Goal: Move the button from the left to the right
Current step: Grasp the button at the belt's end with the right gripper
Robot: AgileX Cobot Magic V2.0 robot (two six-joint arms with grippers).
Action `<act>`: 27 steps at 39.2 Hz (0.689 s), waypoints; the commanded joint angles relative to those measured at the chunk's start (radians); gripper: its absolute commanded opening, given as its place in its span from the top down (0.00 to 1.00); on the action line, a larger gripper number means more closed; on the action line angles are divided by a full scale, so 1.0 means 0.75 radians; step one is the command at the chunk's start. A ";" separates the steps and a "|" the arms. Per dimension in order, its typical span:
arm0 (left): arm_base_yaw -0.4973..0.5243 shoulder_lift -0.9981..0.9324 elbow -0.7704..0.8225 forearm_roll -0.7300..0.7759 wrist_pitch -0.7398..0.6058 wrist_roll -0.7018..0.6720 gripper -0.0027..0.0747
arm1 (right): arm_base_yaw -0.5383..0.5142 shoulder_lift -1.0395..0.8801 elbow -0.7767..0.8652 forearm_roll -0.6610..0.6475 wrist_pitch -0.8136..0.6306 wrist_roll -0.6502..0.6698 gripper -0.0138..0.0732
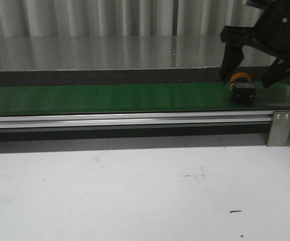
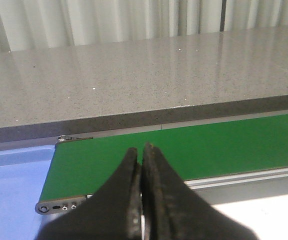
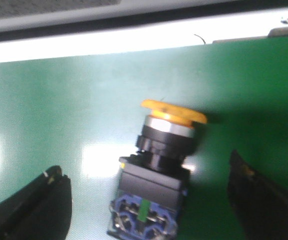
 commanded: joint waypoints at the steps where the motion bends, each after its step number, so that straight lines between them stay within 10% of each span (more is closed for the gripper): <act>1: -0.012 0.017 -0.034 -0.035 -0.100 -0.001 0.99 | -0.003 -0.034 -0.061 0.017 -0.028 -0.006 0.13; 12: -0.012 0.017 -0.034 -0.035 -0.100 -0.001 0.99 | -0.004 -0.015 -0.061 0.017 -0.020 -0.006 0.56; 27: -0.012 0.017 -0.034 -0.035 -0.100 -0.001 0.99 | -0.125 -0.176 -0.061 0.000 -0.020 -0.006 0.59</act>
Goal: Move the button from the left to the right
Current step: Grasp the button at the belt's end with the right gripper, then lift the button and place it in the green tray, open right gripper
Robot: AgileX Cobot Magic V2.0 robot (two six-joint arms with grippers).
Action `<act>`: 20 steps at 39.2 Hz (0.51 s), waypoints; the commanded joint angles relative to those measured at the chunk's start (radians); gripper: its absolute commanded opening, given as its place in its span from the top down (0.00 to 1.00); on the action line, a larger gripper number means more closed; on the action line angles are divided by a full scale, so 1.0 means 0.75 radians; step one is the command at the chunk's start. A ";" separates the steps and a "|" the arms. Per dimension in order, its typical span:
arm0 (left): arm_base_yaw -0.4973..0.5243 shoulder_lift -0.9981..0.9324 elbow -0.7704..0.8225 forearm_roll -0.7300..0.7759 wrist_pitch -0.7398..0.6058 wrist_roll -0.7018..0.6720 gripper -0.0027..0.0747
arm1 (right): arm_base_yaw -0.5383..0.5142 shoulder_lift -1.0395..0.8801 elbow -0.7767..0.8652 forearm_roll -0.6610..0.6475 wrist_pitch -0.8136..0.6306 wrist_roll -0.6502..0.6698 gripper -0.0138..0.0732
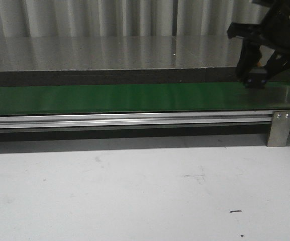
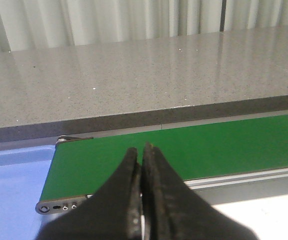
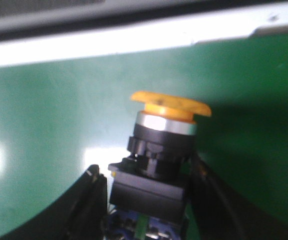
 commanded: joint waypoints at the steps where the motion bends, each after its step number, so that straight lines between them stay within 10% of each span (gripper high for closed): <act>1: -0.012 0.017 -0.034 -0.035 -0.100 -0.001 0.99 | -0.080 -0.144 -0.046 -0.006 -0.048 -0.006 0.59; 20: -0.012 0.017 -0.034 -0.035 -0.102 -0.001 0.99 | -0.512 -0.093 -0.044 -0.260 -0.014 -0.006 0.59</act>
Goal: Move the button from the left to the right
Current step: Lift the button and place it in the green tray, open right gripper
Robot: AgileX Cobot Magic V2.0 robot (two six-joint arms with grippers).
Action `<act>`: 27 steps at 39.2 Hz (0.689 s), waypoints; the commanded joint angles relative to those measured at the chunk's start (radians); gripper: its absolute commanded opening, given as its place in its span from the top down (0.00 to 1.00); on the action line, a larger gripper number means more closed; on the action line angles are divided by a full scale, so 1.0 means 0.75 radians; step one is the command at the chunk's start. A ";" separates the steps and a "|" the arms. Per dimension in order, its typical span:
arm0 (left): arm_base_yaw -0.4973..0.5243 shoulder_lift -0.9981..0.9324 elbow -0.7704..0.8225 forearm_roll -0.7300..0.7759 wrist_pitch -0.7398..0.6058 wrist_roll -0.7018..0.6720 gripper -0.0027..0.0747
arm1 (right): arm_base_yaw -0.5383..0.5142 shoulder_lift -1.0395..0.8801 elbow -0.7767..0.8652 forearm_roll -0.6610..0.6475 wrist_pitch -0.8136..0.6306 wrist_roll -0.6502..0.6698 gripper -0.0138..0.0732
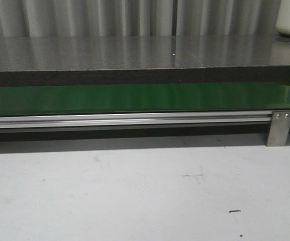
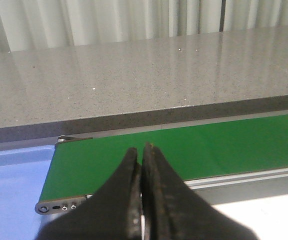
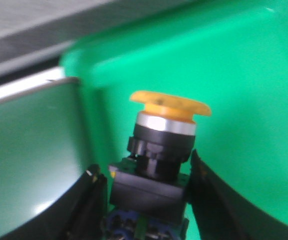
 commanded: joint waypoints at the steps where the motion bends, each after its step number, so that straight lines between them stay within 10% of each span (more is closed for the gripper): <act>1: -0.012 0.017 -0.034 -0.035 -0.102 -0.001 0.99 | -0.049 -0.004 -0.040 -0.063 -0.068 -0.006 0.59; 27: -0.012 0.017 -0.034 -0.035 -0.102 -0.001 0.99 | -0.105 0.113 -0.041 -0.123 -0.121 -0.006 0.20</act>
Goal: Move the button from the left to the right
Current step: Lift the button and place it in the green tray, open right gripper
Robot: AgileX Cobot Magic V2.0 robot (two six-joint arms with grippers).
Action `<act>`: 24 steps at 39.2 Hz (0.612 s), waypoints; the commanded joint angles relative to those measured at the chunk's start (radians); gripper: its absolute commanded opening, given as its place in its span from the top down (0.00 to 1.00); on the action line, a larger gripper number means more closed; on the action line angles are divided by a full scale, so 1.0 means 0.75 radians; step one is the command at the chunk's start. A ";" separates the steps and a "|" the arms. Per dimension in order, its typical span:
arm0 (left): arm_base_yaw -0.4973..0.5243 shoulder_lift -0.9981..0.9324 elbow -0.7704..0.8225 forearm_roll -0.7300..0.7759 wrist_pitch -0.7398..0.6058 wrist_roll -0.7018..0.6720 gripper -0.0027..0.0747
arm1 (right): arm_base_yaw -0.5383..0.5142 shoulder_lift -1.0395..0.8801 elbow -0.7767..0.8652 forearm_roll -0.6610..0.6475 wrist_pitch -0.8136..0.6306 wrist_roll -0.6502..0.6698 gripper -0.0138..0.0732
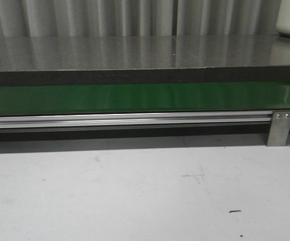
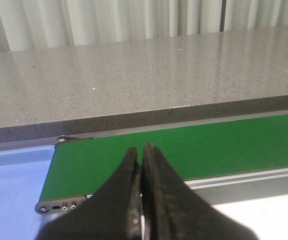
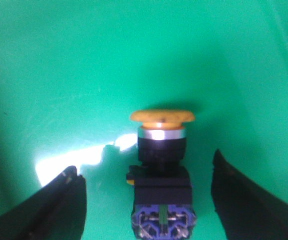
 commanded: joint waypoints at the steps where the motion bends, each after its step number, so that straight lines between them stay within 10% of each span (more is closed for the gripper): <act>1: -0.012 0.017 -0.034 -0.035 -0.102 -0.001 0.99 | -0.002 -0.163 -0.041 -0.017 -0.062 -0.006 0.20; 8: -0.012 0.017 -0.034 -0.035 -0.102 -0.001 0.99 | 0.092 -0.349 -0.041 -0.015 -0.066 -0.006 0.27; 24: -0.012 0.017 -0.034 -0.035 -0.102 -0.001 0.99 | 0.411 -0.680 -0.038 -0.015 -0.059 -0.008 0.93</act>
